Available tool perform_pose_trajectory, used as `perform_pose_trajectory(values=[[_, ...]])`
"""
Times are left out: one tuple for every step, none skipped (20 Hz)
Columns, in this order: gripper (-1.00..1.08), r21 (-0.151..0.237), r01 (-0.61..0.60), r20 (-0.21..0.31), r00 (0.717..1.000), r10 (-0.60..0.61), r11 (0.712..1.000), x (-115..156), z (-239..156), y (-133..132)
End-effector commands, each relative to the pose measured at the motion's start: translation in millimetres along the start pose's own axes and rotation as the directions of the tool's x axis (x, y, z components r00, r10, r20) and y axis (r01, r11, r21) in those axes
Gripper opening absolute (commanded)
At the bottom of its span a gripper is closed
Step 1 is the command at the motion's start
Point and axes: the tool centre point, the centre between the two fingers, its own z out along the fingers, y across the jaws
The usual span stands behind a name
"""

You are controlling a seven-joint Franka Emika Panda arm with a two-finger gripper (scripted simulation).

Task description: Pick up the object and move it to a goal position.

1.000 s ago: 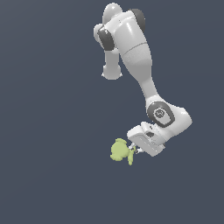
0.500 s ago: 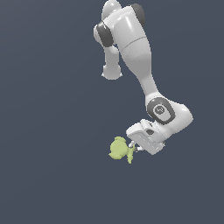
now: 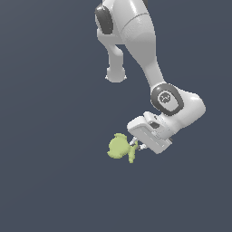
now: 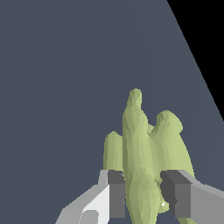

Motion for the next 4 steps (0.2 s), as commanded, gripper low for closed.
perform_pose_trajectory(values=[[-1.00,-0.001,0.001,0.001,1.000,-0.001,1.000,2.8,-6.4,11.0],[-1.00,-0.001,0.001,0.001,1.000,-0.001,1.000,3.5,-7.9,13.4],[-1.00,-0.002,0.001,0.002,1.000,-0.001,1.000,4.0,-8.3,14.9],[-1.00,-0.002,0.001,0.002,1.000,-0.001,1.000,4.2,-8.6,15.4]])
